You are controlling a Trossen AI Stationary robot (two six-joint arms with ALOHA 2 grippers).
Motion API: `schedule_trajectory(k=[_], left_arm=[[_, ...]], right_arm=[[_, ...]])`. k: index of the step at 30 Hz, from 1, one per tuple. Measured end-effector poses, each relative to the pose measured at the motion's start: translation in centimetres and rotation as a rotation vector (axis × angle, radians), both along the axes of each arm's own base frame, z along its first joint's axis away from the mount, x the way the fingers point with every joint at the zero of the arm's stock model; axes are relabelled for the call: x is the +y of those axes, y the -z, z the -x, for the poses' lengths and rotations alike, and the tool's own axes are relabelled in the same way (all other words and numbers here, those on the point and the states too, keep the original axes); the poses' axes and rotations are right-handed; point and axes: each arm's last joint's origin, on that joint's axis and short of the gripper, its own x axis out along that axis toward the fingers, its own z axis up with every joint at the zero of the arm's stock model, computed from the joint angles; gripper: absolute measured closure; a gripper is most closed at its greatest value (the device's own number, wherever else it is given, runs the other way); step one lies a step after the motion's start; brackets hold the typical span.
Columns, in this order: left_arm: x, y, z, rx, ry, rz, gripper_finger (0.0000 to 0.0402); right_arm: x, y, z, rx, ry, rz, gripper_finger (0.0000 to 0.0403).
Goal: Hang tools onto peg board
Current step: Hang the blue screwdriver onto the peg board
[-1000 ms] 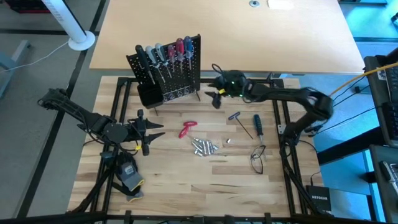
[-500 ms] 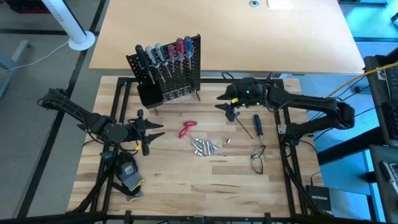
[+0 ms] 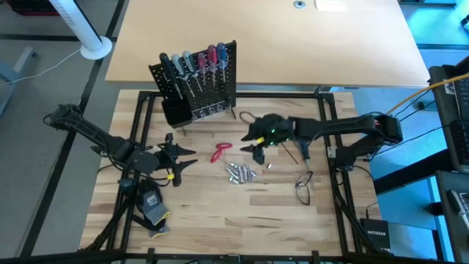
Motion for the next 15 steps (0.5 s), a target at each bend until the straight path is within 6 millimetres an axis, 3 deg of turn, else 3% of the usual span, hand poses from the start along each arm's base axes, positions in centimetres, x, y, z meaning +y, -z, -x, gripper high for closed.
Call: schedule_trajectory(k=[6, 15], left_arm=[[0.2, 0.5, -0.5, 0.011, -0.031, 0.026, 0.0274], [0.1, 1.4, -1.3, 0.064, -0.019, 0.028, 0.0274]], right_arm=[[1.8, 2.8, -1.9, 0.047, -0.001, 0.068, 0.0205], [3.3, 6.6, -3.1, 0.164, -0.043, 0.076, 0.0205]])
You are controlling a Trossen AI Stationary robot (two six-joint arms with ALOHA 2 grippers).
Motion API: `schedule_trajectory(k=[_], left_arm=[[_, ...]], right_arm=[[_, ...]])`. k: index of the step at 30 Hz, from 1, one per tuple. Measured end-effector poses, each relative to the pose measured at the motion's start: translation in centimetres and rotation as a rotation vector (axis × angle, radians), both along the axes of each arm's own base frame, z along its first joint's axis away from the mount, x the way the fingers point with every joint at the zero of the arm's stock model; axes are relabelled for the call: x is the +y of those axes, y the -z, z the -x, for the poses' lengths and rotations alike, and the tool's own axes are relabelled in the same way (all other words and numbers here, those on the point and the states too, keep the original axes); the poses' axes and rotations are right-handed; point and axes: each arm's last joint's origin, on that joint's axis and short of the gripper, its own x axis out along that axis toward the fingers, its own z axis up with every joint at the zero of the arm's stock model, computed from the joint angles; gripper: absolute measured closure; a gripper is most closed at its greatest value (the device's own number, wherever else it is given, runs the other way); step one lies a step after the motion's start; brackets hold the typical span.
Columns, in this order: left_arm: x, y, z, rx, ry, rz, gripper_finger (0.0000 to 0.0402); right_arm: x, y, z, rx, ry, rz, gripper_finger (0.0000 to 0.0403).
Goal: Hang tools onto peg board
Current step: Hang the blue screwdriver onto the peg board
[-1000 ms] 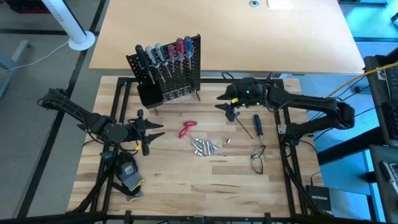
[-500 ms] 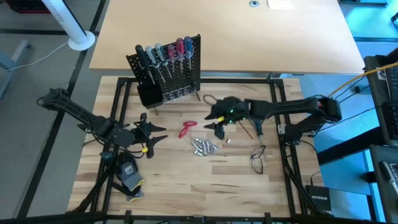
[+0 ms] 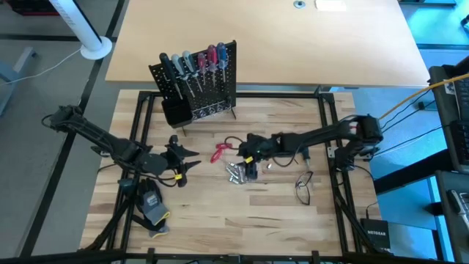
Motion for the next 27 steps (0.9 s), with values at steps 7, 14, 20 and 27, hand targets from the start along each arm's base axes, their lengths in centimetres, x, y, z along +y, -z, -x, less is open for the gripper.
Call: schedule_trajectory(k=[7, 14, 20, 27], left_arm=[[0.0, 0.6, 0.2, 0.056, -0.003, -0.012, 0.0274], [0.0, 1.2, 0.5, 0.1, -0.003, 0.079, 0.0274], [-0.1, 1.3, 0.5, 0.112, 0.019, 0.121, 0.0274], [0.0, 1.5, 0.6, 0.129, 0.003, 0.135, 0.0274]], right_arm=[[0.3, 1.7, -0.4, 0.049, 0.018, 0.017, 0.0205], [0.3, 1.1, -1.2, -0.056, 0.029, 0.022, 0.0205], [0.3, 0.8, -1.4, -0.094, 0.028, 0.023, 0.0205], [0.3, 0.9, -1.5, -0.105, 0.028, 0.022, 0.0205]])
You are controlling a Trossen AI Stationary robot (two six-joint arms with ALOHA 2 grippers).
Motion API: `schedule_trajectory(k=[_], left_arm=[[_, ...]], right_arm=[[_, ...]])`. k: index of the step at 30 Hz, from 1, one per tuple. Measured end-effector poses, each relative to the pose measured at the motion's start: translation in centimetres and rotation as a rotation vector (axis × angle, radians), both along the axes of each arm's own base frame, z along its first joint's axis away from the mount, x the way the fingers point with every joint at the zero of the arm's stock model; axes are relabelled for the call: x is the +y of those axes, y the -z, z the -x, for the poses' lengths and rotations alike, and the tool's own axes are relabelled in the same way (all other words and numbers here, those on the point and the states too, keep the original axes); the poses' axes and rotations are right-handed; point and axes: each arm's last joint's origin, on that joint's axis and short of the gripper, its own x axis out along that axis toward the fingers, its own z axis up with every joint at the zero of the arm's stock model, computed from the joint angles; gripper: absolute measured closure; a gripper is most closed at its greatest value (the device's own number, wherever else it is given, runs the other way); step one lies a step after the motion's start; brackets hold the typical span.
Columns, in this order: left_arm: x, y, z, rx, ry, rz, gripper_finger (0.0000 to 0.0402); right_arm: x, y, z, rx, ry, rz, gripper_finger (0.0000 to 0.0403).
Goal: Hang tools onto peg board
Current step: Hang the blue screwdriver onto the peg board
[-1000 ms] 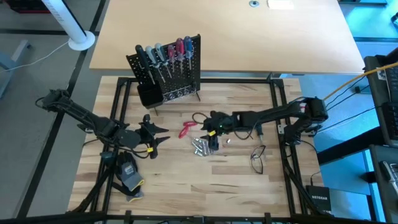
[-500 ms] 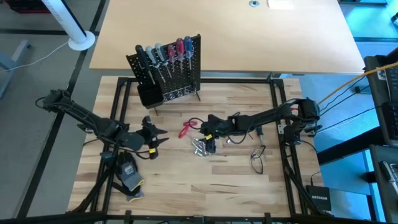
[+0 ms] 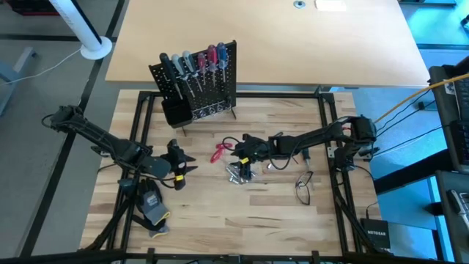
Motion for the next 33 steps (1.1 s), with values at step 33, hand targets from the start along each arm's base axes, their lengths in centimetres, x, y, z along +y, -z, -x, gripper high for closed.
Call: schedule_trajectory(k=[33], left_arm=[[-1.5, 7.6, 0.5, -0.02, 0.054, -0.02, 0.0274]], right_arm=[[-0.3, 1.9, 1.4, 0.234, 0.137, 0.058, 0.0205]])
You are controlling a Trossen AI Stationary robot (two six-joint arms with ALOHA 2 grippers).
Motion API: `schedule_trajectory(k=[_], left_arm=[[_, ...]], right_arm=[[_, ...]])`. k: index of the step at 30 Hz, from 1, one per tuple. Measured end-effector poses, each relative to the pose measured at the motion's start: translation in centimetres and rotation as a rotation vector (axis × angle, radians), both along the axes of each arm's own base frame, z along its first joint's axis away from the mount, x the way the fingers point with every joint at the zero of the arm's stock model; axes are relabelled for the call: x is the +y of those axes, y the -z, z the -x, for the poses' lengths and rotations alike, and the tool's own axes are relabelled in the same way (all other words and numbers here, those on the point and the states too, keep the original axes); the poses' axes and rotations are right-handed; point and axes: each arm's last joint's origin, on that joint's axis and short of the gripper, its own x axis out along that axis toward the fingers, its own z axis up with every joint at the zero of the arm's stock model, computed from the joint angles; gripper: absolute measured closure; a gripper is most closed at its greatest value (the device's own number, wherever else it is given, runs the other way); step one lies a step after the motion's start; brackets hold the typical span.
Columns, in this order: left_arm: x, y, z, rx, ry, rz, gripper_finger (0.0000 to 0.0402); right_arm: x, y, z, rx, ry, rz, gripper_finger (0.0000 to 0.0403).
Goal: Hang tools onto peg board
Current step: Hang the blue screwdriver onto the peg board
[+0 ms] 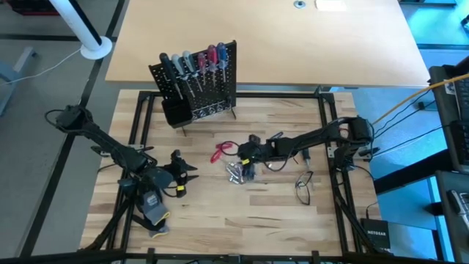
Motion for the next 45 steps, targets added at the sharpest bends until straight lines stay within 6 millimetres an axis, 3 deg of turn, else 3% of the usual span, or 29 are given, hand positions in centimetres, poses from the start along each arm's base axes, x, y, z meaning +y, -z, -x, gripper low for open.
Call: schedule_trajectory(k=[9, 15, 26, 33, 45], left_arm=[[-0.1, 0.0, 0.1, 0.002, -0.002, 0.01, 0.0274], [-0.6, 0.2, 0.4, 0.019, 0.034, 0.008, 0.0274], [-1.5, 0.2, 0.9, 0.02, 0.065, 0.038, 0.0274], [-1.5, 0.2, 0.9, 0.02, 0.065, 0.038, 0.0274], [-1.5, 0.2, 0.9, 0.012, 0.047, 0.067, 0.0274]], right_arm=[[-0.7, -4.7, 6.6, 0.327, 0.346, -0.03, 0.0205], [-0.8, -5.6, 10.9, 0.533, 0.596, -0.07, 0.0205], [-2.5, -3.8, 16.4, 0.587, 0.917, -0.322, 0.0205], [-2.4, -3.0, 17.4, 0.621, 0.966, -0.412, 0.0205], [-1.9, 0.8, 19.2, 0.692, 0.994, -0.525, 0.0205]])
